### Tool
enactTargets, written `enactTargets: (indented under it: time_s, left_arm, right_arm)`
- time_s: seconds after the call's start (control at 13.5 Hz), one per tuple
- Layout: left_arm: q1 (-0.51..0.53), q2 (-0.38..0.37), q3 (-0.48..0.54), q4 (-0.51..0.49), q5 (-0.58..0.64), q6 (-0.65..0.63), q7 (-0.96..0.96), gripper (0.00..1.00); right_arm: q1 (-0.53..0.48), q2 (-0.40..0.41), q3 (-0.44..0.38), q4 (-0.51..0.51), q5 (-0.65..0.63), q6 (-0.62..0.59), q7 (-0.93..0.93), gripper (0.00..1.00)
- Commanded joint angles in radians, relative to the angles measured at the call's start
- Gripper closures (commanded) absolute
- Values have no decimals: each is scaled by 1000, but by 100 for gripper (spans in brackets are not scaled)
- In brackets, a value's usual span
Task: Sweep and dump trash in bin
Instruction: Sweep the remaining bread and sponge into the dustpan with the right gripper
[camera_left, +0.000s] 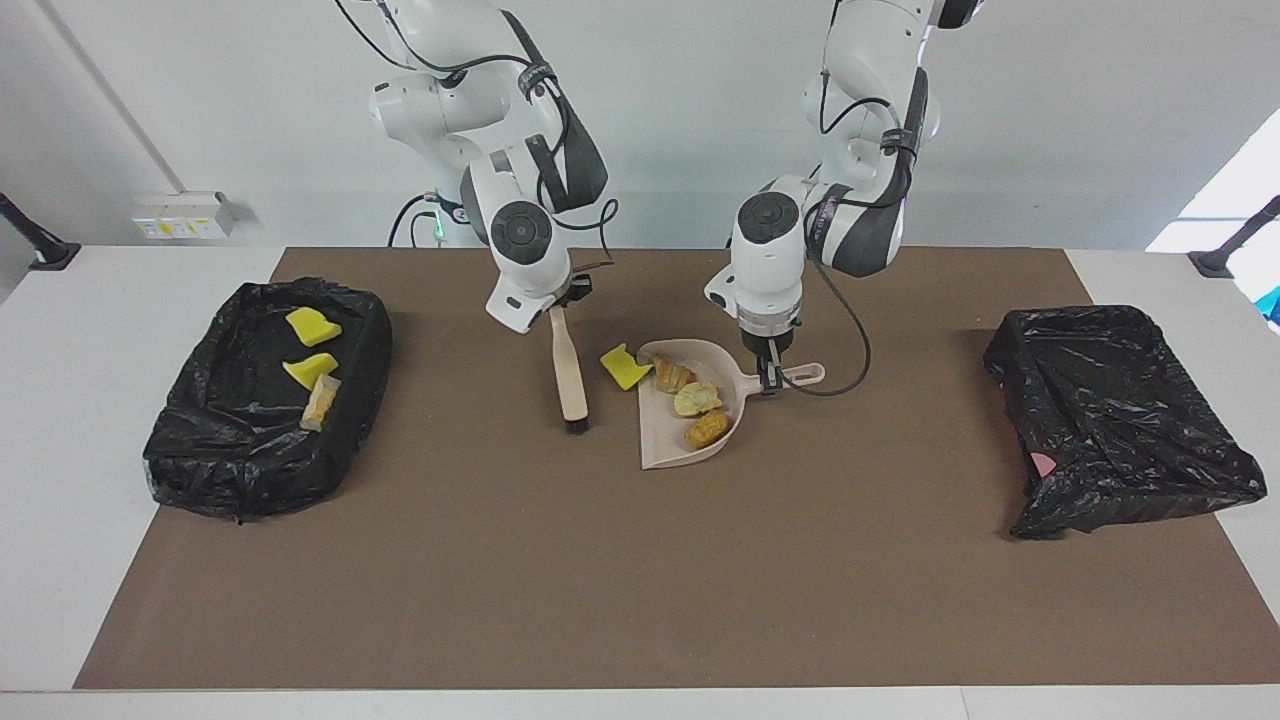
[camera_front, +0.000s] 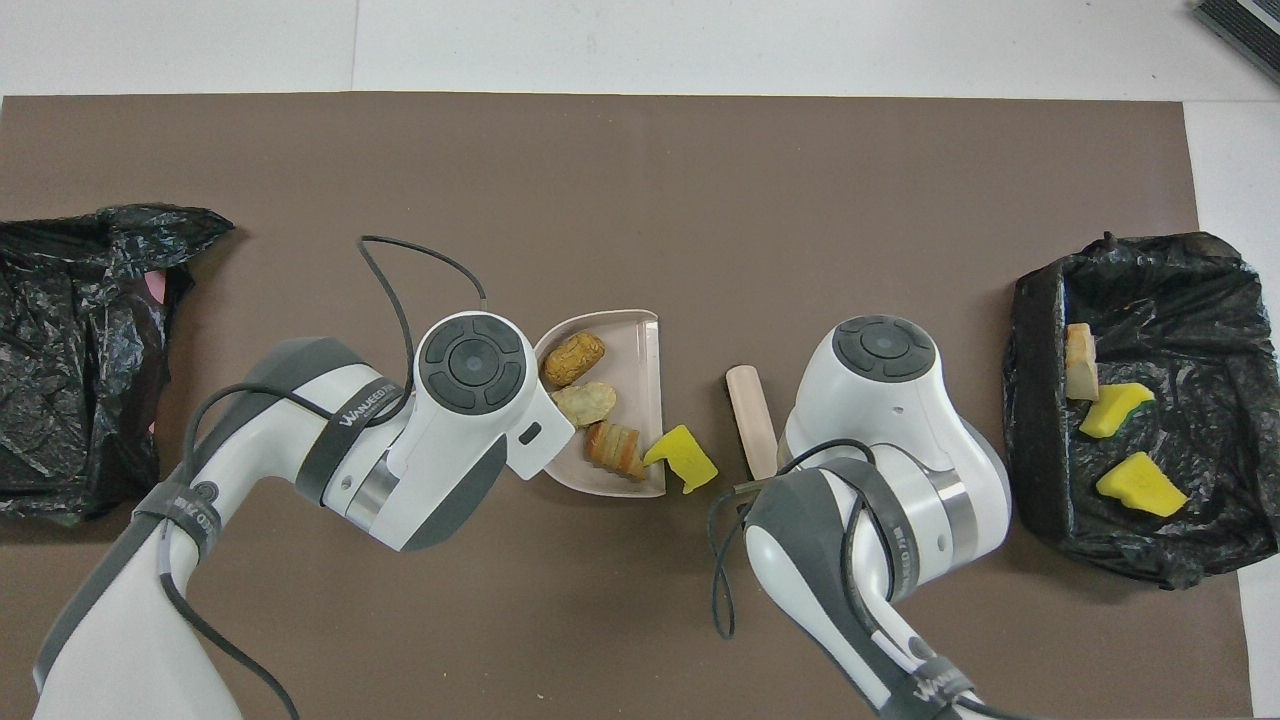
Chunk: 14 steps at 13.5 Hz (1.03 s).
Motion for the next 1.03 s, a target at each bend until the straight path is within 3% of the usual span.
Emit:
enactTargets:
  time_s: [0.0,0.22,0.44,0.59,0.74,0.96]
  left_arm:
    - [-16,-31,10,-46,4,15,-22,100]
    - [-33,-47,9,-78,4,32,-71,100]
    - [-44,-67,9,-122,-8,81,-98,100]
    - [-34,-78,9,-153,-34,127,-88,100]
    - [-18,-67,12,-138,-74,132,-77,100]
    - [35,-43,10,-101,-120,133,1,100]
  right_arm:
    - [37,-39,4,-41,108,37,84,100]
    - [65,-24,4,-89,303,234,106,100]
    - [67,20,4,6,364,225,121,100]
    - [51,10,0,19,307,183,109,100]
    - [62,3,1,43,113,97,132,100]
    - [115,-13,4,63,2,12,238,100]
